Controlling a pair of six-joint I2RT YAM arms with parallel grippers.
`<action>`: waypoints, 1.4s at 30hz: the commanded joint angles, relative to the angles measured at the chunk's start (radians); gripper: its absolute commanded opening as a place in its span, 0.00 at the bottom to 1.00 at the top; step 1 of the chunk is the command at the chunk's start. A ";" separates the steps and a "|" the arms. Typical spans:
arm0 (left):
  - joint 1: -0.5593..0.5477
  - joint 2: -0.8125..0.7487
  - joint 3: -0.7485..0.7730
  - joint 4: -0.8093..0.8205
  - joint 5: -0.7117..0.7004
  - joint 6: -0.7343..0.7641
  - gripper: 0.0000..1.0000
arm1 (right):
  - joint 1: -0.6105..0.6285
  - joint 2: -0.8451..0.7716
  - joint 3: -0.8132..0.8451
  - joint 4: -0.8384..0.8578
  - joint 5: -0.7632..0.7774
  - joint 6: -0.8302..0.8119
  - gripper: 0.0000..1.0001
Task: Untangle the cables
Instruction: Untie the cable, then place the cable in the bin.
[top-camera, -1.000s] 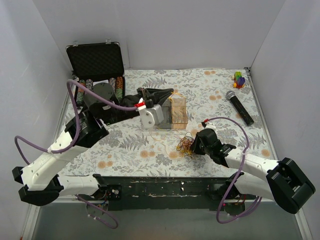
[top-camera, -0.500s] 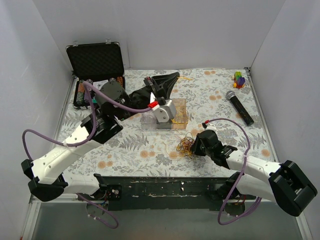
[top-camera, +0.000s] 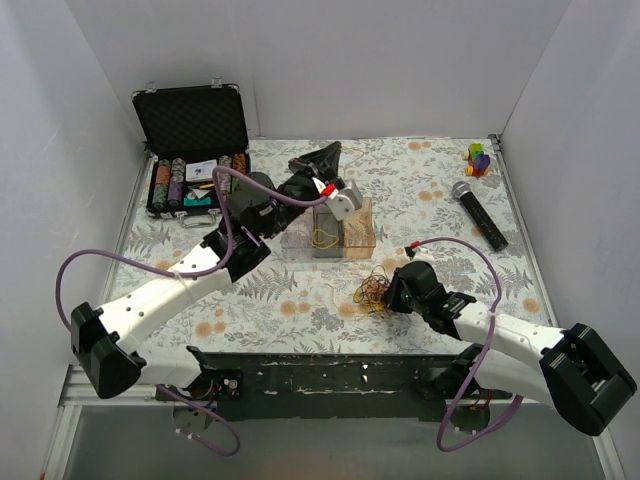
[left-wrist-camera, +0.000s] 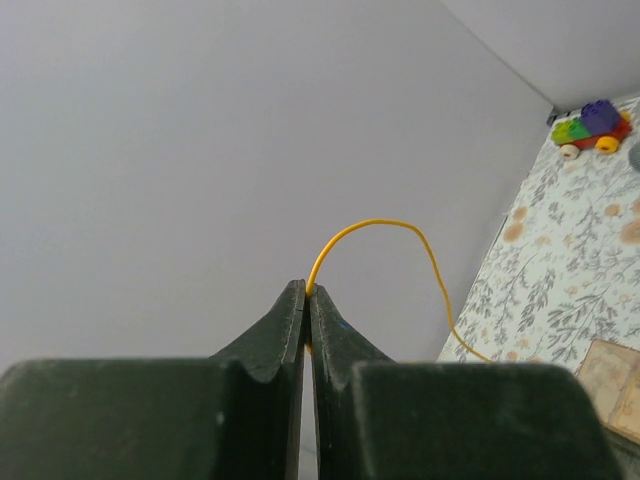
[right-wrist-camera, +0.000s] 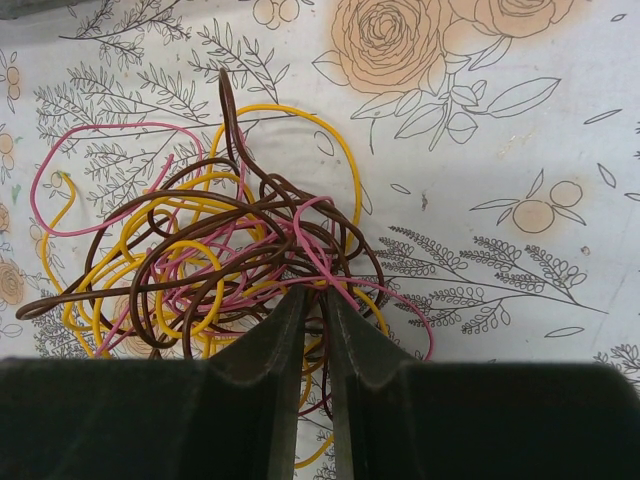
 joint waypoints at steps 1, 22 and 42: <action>0.045 -0.021 -0.020 0.116 0.020 -0.058 0.00 | 0.006 0.022 -0.039 -0.098 0.004 0.001 0.22; 0.106 0.061 0.032 0.254 0.117 -0.090 0.00 | 0.006 0.043 -0.016 -0.100 -0.003 -0.003 0.19; 0.106 0.037 -0.150 0.252 0.116 -0.059 0.00 | 0.006 0.040 -0.021 -0.095 -0.002 0.000 0.17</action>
